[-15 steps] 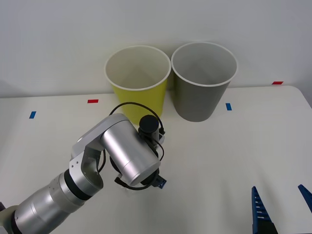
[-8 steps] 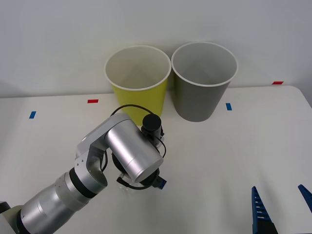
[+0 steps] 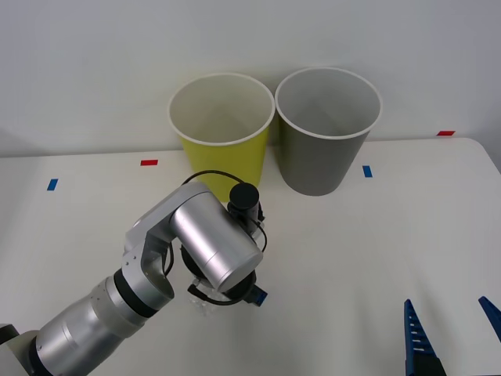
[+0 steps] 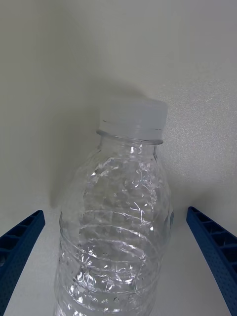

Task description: Put cans in the gray bin and PET bottles in the light green bin.

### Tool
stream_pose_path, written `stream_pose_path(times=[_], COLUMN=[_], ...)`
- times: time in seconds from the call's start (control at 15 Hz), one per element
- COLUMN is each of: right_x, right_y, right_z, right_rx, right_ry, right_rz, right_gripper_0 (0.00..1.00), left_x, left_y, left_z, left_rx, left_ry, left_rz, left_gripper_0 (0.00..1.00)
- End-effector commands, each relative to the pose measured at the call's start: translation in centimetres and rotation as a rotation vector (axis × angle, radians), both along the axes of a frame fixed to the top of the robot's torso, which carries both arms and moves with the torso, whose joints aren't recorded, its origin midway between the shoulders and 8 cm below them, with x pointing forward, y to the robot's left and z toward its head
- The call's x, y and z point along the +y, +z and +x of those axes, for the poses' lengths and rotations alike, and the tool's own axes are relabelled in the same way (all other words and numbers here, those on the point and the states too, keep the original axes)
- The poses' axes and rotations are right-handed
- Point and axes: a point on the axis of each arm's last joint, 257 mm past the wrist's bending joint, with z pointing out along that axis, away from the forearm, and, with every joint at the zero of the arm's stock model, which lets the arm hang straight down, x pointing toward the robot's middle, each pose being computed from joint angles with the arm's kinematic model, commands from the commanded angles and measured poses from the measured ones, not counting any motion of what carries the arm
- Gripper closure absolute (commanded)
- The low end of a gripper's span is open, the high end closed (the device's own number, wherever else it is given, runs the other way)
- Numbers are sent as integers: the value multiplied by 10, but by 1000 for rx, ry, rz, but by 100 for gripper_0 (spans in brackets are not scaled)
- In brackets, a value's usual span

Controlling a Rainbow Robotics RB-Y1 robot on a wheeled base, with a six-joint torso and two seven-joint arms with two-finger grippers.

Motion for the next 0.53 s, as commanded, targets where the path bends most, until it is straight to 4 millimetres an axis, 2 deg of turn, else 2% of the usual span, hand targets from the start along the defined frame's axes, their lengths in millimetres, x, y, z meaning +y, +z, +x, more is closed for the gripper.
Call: stream_pose_path(times=[0.07,0.2,0.27,0.33,0.4,0.47,0.53], right_x=[0,0,0,0,0,0,0], right_y=[0,0,0,0,0,0,0], right_z=[0,0,0,0,0,0,0], right_rx=[0,0,0,0,0,0,0], right_ry=[0,0,0,0,0,0,0], right_rz=[0,0,0,0,0,0,0], right_gripper_0=[0,0,0,0,0,0,0], left_x=[0,-2,-4,-4,-5,-7,-7], left_y=[-2,-1,0,0,0,0,0], left_z=[2,2,2,2,1,0,-1], left_rx=[-1,2,3,1,4,8,12], left_ry=[-4,-4,-3,-7,-16,-25,-35], left_rz=[5,-3,-8,-7,-7,-11,-10], left_gripper_0=[0,3,19,68,94,100,100])
